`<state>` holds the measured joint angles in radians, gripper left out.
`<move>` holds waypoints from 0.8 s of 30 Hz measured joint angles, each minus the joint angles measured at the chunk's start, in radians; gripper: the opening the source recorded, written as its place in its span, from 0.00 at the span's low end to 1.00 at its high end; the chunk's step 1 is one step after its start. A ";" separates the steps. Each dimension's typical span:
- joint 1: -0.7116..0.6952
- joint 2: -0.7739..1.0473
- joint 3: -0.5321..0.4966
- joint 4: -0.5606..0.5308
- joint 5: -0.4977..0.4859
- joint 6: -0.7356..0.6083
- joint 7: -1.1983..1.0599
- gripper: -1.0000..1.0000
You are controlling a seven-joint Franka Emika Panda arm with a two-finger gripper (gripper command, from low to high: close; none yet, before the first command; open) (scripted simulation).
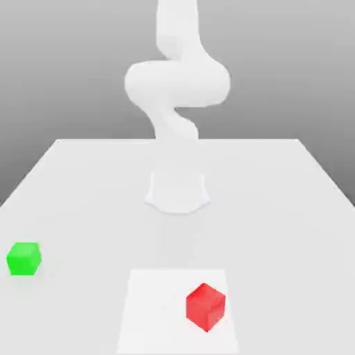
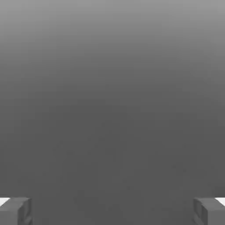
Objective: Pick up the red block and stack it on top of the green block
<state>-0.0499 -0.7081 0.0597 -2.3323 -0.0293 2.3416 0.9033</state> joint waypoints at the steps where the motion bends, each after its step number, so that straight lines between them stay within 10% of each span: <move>1: -0.021 0.040 0.025 -0.014 -0.013 0.018 0.045 0.50; 15: -0.195 0.560 0.235 -0.194 -0.171 0.249 0.617 0.50; 24: -0.172 0.838 0.255 -0.294 -0.093 0.416 0.819 0.50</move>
<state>-0.2217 0.1302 0.3152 -2.6264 -0.1223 2.7572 1.7224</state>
